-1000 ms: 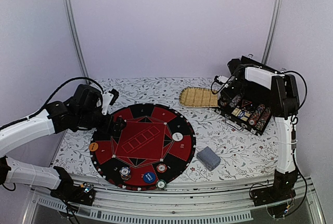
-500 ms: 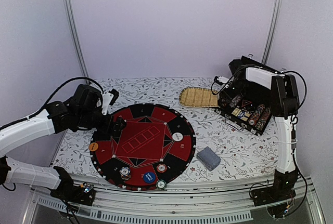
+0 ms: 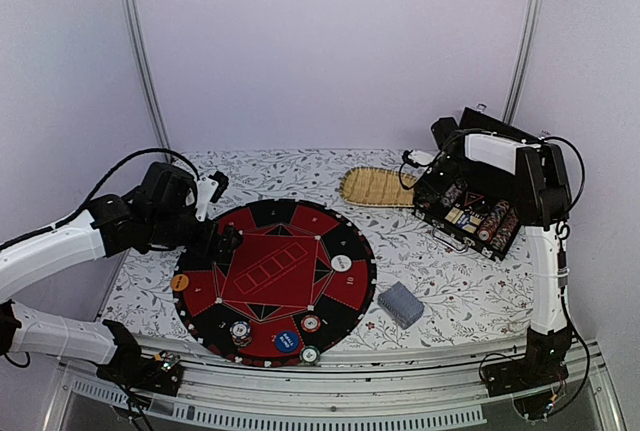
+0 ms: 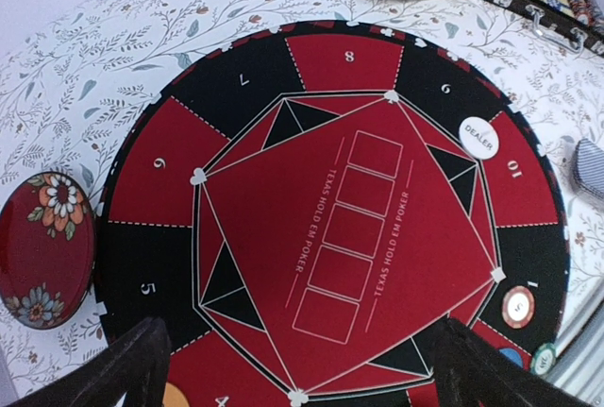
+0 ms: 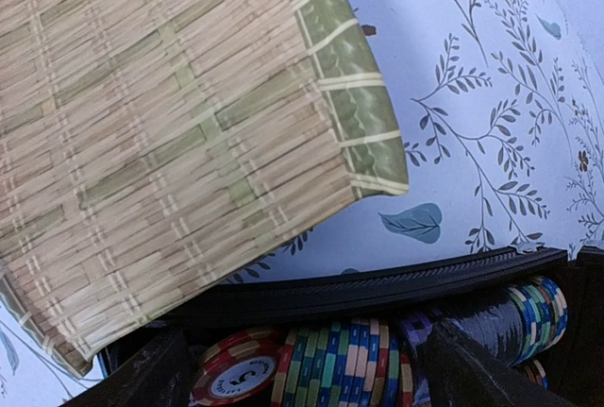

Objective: Distribute texas hold em gaming equipment
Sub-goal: Adjust the poker chips pile in the chip case.

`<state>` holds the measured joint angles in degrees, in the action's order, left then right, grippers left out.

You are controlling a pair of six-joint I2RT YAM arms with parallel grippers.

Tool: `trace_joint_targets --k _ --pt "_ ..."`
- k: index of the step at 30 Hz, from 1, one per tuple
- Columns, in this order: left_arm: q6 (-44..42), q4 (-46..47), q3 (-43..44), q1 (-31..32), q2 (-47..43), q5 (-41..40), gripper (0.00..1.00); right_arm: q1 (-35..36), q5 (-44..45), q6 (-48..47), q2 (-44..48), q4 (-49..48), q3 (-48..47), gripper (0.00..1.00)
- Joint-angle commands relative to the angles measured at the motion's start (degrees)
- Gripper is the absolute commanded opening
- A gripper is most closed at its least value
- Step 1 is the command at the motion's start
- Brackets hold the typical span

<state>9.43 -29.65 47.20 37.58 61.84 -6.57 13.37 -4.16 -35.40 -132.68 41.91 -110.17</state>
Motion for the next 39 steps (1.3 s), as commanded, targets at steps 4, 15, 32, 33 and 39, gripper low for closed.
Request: trace_joint_targets --k 4,15,32,33,39 --pt "-0.62 0.29 0.0 -1.11 0.41 0.94 0.98 -0.63 0.22 0.61 0.39 2.24 1.97 0.89" --pt "-0.82 0.29 0.0 -1.2 0.38 1.12 0.98 -1.98 6.83 3.82 1.61 -0.09 1.4 0.66" --pt "-0.73 0.29 -0.09 -1.21 0.03 0.92 0.98 -3.74 -2.2 4.7 5.95 0.4 0.13 0.84" --pt "-0.72 0.29 -0.09 -1.24 0.03 0.94 0.98 -3.71 -2.64 4.72 6.16 0.31 0.13 0.87" --pt "-0.73 0.29 -0.09 -1.2 -0.06 1.03 0.98 -3.71 -2.81 4.49 6.02 0.47 -0.07 0.99"
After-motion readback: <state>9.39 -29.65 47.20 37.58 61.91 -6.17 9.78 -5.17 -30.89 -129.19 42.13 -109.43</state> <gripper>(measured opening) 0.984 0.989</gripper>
